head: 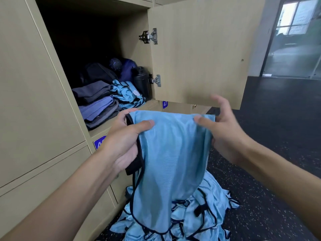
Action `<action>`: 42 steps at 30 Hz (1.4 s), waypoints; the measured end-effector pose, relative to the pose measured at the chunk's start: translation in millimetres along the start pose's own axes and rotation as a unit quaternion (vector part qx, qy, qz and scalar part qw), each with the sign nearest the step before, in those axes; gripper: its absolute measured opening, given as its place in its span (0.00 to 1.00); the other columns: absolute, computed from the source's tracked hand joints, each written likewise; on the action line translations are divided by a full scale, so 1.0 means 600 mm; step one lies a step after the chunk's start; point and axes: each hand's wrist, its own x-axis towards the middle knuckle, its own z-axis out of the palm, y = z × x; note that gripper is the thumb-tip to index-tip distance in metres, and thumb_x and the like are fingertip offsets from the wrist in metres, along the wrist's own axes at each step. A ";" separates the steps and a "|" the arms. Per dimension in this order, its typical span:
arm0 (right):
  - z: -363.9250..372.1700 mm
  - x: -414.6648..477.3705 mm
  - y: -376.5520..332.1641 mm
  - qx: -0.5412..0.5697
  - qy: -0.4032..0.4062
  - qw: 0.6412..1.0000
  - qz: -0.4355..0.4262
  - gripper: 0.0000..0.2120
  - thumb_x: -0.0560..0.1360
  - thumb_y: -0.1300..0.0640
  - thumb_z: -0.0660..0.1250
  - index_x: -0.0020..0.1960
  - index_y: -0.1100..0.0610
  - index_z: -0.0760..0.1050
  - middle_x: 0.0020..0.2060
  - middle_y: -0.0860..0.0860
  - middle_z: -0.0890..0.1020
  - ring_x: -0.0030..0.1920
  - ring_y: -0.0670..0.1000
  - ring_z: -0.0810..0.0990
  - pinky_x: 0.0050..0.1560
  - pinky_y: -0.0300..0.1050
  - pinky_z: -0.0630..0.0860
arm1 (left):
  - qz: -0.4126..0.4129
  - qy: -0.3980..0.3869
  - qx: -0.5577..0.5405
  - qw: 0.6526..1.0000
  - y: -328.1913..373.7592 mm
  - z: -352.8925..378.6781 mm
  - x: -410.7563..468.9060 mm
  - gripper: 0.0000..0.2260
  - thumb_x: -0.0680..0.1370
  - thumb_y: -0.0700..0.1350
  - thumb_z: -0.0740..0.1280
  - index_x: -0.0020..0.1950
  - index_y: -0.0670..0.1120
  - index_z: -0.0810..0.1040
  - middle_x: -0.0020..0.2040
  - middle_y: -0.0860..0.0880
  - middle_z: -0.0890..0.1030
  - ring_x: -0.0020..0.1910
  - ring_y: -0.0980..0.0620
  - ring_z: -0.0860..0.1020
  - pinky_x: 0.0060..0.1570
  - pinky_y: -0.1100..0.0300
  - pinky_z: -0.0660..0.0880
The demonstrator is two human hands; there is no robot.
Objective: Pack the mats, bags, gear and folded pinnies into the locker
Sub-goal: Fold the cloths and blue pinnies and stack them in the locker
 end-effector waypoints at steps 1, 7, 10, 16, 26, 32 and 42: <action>-0.001 0.001 -0.002 0.018 0.005 1.000 0.003 0.33 0.73 0.61 0.75 0.68 0.35 0.65 0.64 0.60 0.76 0.54 0.57 0.84 0.58 0.57 0.79 | 0.002 0.004 -0.006 1.000 0.001 0.000 0.000 0.24 0.73 0.29 0.71 0.65 0.45 0.73 0.53 0.40 0.83 0.45 0.44 0.84 0.47 0.48 0.83; -0.007 -0.001 -0.008 -0.147 -0.071 0.987 0.001 0.19 0.71 0.66 0.74 0.61 0.55 0.79 0.50 0.56 0.85 0.48 0.54 0.86 0.50 0.48 0.82 | 0.006 -0.032 0.071 0.997 0.008 -0.007 -0.003 0.28 0.71 0.27 0.72 0.65 0.49 0.74 0.46 0.46 0.85 0.39 0.49 0.85 0.36 0.56 0.82; -0.018 0.005 -0.020 -0.200 -0.054 0.978 -0.008 0.22 0.72 0.63 0.75 0.65 0.57 0.77 0.52 0.51 0.85 0.49 0.49 0.85 0.53 0.44 0.81 | -0.019 -0.082 0.145 0.986 0.017 -0.017 -0.006 0.27 0.70 0.27 0.73 0.62 0.51 0.78 0.47 0.44 0.86 0.42 0.45 0.85 0.37 0.55 0.82; -0.021 -0.004 -0.029 -0.259 -0.074 0.961 -0.059 0.14 0.72 0.62 0.75 0.50 0.45 0.79 0.44 0.40 0.83 0.44 0.37 0.83 0.45 0.31 0.79 | 0.111 -0.048 0.369 0.921 0.004 -0.029 0.005 0.11 0.71 0.37 0.77 0.49 0.50 0.83 0.47 0.49 0.83 0.40 0.57 0.81 0.38 0.65 0.76; -0.039 0.017 -0.009 -0.414 0.020 0.904 -0.104 0.05 0.72 0.54 0.75 0.39 0.53 0.82 0.47 0.46 0.76 0.47 0.46 0.74 0.45 0.39 0.70 | 0.254 0.018 0.544 0.800 -0.009 -0.038 0.028 0.05 0.76 0.45 0.74 0.49 0.51 0.80 0.53 0.45 0.72 0.43 0.57 0.66 0.40 0.79 0.63; -0.029 0.013 -0.018 -0.429 0.029 0.896 -0.106 0.13 0.75 0.57 0.70 0.37 0.65 0.74 0.29 0.49 0.72 0.27 0.44 0.66 0.25 0.34 0.63 | 0.251 0.001 0.564 0.787 -0.020 -0.032 0.037 0.10 0.77 0.48 0.71 0.37 0.49 0.77 0.39 0.48 0.77 0.37 0.52 0.73 0.37 0.61 0.68; 0.028 -0.012 -0.013 -0.184 -0.067 0.976 0.100 0.11 0.77 0.64 0.68 0.37 0.64 0.73 0.29 0.57 0.78 0.27 0.53 0.81 0.29 0.44 0.80 | 0.141 -0.018 0.527 0.838 -0.063 0.002 0.025 0.15 0.76 0.51 0.69 0.38 0.39 0.77 0.28 0.49 0.72 0.27 0.51 0.68 0.28 0.59 0.65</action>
